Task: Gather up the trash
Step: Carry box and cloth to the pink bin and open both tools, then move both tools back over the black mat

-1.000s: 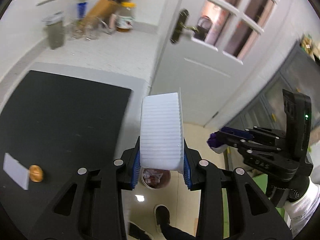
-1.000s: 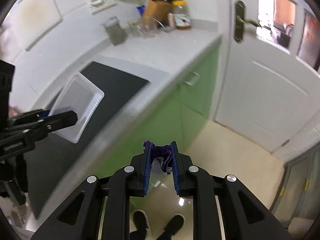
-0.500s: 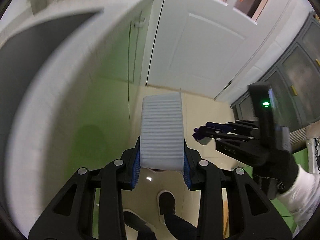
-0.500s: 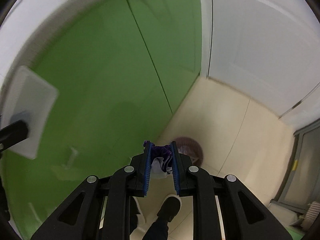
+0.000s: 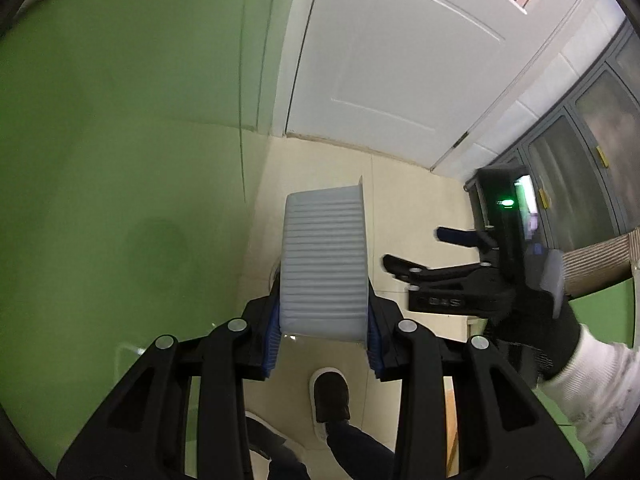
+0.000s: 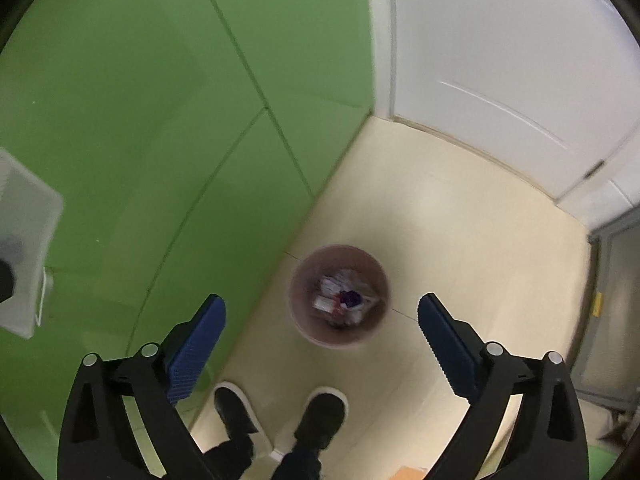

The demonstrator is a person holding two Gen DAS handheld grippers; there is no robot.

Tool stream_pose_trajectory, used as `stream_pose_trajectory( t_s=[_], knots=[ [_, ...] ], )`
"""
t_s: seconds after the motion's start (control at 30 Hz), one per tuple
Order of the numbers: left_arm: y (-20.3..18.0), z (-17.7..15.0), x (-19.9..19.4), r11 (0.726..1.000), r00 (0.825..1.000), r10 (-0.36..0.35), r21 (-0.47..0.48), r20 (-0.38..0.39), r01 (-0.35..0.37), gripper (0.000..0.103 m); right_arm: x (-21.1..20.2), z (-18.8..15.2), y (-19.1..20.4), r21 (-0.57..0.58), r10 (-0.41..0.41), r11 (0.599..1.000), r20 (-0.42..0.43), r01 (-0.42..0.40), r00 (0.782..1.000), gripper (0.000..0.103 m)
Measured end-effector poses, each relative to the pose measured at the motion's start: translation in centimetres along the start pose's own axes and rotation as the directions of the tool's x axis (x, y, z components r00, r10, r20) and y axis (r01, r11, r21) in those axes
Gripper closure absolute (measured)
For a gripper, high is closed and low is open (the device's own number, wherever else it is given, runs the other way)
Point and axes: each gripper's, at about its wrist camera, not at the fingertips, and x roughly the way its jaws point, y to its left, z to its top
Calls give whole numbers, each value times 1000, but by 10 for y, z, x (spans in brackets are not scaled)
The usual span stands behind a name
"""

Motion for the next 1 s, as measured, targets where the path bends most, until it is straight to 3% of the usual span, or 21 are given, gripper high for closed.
stream_pose_trajectory(
  t_s=[0.27, 0.5, 0.53, 0.63, 0.8, 1.0],
  knots=[
    [-13, 6, 52, 999, 997, -28, 17, -76, 29, 68, -54, -19, -25, 83, -45, 996, 52, 40, 998, 6],
    [-20, 9, 127, 998, 992, -42, 46, -123, 47, 68, -48, -42, -55, 123, -62, 991, 56, 55, 996, 6],
    [-22, 11, 137, 998, 992, -37, 51, -122, 43, 64, -46, -45, -60, 129, -66, 990, 55, 58, 996, 6],
    [-26, 13, 154, 998, 994, -47, 42, -100, 51, 5, -47, -52, -70, 146, -75, 987, 55, 66, 996, 6],
    [-29, 15, 143, 998, 994, -43, 42, -103, 47, 3, -61, -52, -77, 164, -80, 984, 56, 70, 995, 6],
    [-31, 27, 74, 999, 997, -45, 12, -56, 46, 3, -110, -43, -71, 176, -70, 983, 92, 53, 993, 6]
  ],
)
